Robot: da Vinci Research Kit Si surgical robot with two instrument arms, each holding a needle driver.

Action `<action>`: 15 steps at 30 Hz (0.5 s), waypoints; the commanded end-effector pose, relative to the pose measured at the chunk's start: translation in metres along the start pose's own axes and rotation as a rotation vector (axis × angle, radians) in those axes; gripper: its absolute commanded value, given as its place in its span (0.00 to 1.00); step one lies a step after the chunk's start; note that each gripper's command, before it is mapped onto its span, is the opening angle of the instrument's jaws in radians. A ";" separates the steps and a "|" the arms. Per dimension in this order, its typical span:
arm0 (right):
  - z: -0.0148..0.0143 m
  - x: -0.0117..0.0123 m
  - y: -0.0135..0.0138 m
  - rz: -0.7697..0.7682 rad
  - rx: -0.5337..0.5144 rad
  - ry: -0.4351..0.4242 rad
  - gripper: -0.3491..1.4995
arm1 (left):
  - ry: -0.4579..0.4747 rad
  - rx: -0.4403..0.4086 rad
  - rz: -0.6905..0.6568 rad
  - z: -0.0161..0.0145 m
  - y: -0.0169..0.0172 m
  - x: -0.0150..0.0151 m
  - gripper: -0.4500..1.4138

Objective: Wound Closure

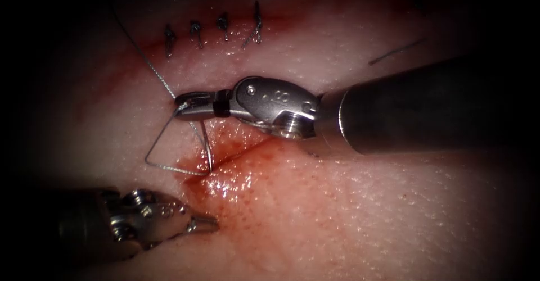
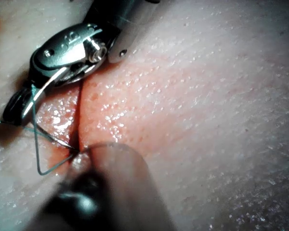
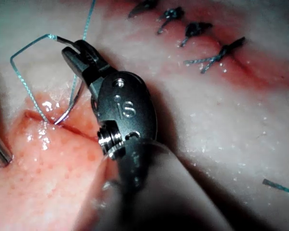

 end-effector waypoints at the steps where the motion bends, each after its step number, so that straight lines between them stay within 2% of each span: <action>1: 0.0009 -0.0004 0.0000 0.014 0.002 0.001 0.00 | -0.004 0.000 0.000 0.0010 0.0004 0.0000 0.24; 8: 0.0009 -0.0003 0.0000 0.061 0.004 0.000 0.00 | -0.006 0.001 0.000 0.0010 0.0004 0.0000 0.23; 15: 0.0010 -0.0004 -0.0004 0.197 0.027 -0.009 0.00 | -0.012 0.003 0.001 0.0010 0.0003 -0.0001 0.24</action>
